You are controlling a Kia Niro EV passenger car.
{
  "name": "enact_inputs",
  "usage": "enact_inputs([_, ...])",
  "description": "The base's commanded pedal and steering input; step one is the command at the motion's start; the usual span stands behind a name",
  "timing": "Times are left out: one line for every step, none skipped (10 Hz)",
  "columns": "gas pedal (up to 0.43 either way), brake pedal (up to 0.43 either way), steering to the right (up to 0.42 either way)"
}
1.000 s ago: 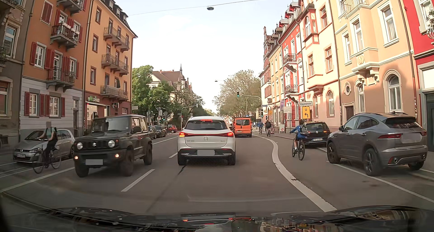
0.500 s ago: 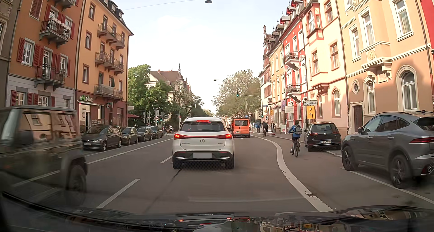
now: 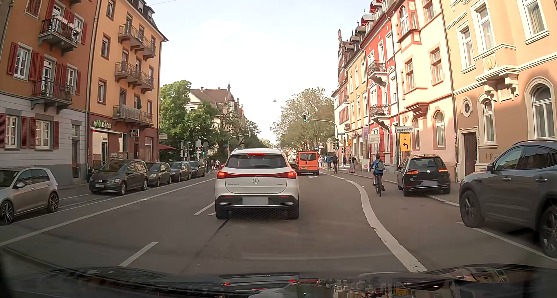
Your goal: Follow the waypoints while adhering to traffic rules and regulations
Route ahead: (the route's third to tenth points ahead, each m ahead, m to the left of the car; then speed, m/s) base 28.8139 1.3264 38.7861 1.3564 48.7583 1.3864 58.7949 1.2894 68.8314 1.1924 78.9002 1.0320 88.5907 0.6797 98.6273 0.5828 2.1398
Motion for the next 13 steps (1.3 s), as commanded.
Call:
enact_inputs([0.0,0.146,0.007])
enact_inputs([0.0,0.146,0.007])
enact_inputs([0.0,0.146,0.007])
enact_inputs([0.0,0.146,0.007])
enact_inputs([0.0,0.146,0.007])
enact_inputs([0.0,0.146,0.007])
enact_inputs([0.0,0.146,0.007])
enact_inputs([0.0,0.152,0.007])
enact_inputs([0.0,0.152,0.007])
enact_inputs([0.0,0.152,0.007])
enact_inputs([0.0,0.152,0.007])
enact_inputs([0.0,0.152,0.007])
enact_inputs([0.0,0.152,0.007])
